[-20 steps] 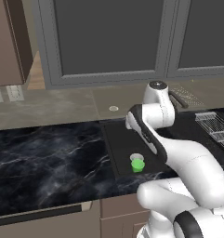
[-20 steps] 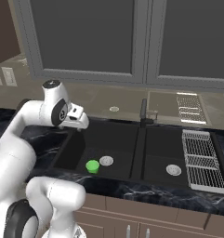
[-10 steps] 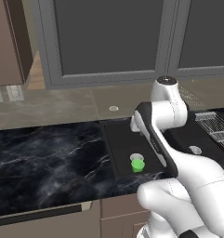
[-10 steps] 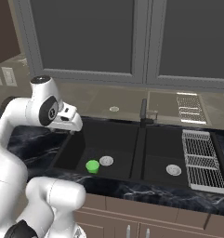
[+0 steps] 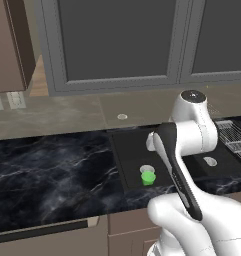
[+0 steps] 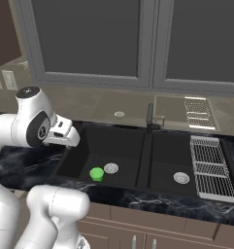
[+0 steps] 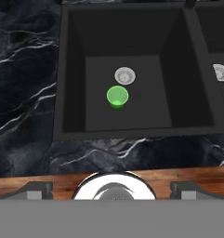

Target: Place the cup in the left basin and the cup in the right basin of the sink.

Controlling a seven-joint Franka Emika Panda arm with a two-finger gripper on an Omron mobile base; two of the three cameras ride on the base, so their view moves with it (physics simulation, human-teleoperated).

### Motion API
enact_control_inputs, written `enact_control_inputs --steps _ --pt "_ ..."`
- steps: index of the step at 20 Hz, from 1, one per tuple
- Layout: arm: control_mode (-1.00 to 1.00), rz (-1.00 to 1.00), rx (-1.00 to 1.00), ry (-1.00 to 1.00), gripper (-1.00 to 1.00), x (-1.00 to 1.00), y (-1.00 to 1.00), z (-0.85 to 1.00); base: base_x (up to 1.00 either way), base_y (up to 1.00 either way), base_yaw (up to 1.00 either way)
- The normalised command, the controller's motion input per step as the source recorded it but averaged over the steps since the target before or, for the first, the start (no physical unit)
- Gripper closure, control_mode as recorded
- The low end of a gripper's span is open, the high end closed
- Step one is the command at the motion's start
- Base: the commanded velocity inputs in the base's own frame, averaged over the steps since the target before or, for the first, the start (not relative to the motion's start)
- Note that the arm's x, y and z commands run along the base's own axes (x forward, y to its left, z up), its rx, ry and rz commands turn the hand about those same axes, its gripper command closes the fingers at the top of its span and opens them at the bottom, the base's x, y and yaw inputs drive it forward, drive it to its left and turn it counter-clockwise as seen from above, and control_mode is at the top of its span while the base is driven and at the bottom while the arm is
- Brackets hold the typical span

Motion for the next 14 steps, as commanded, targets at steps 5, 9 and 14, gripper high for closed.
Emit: enact_control_inputs --steps 5,9,14 --pt "-1.0 0.0 0.0 0.0 -1.0 -0.02 0.0 0.0 0.0 0.0 0.0" --pt "-1.0 0.0 0.0 0.0 -1.0 0.0 0.0 0.0 0.0 0.0 0.0" --pt "-1.0 0.0 0.0 0.0 -1.0 0.0 0.0 0.0 0.0 0.0 0.0"
